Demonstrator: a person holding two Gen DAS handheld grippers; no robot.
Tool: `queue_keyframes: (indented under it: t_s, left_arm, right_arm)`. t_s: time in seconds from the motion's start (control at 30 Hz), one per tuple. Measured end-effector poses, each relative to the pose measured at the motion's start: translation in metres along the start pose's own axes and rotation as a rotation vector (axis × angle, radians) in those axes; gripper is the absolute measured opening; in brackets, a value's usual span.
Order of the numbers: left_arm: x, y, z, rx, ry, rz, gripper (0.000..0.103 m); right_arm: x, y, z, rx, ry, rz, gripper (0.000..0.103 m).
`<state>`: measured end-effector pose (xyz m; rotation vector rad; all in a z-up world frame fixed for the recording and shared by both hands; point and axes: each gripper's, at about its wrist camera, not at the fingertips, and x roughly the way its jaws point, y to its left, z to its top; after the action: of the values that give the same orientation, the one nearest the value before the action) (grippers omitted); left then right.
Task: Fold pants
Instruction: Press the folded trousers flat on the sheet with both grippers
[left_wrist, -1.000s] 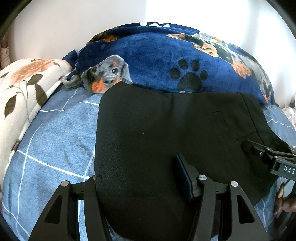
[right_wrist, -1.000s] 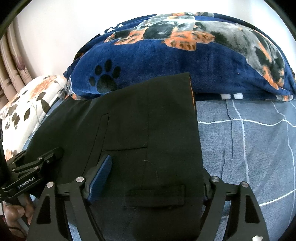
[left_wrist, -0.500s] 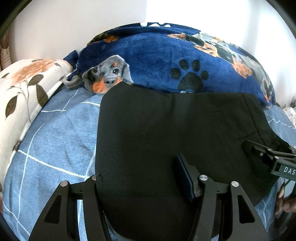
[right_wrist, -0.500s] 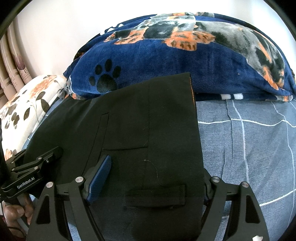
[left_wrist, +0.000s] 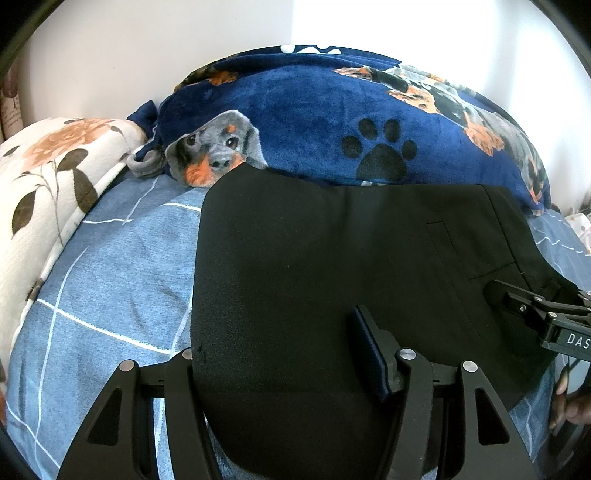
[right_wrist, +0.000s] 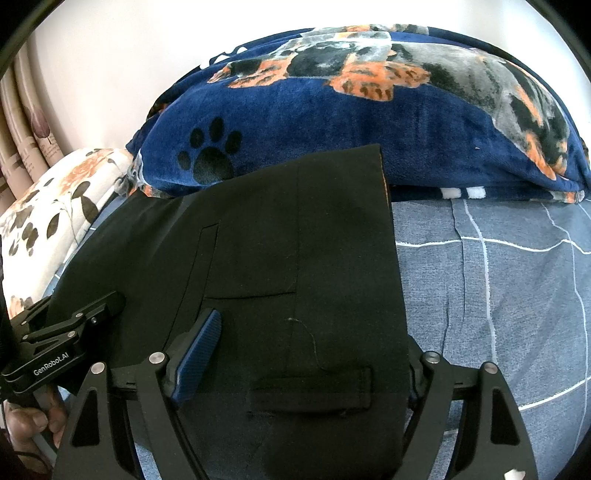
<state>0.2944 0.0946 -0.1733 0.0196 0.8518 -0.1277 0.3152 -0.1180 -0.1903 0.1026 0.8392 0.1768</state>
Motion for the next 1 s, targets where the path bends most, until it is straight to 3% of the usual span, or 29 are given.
queue_keyframes:
  t_s: [1.0]
  left_arm:
    - [-0.0012,-0.0012,0.0006,0.002,0.002,0.010,0.063]
  right_arm:
    - [0.0003,-0.0007,0.0005,-0.003,-0.001,-0.001,0.080]
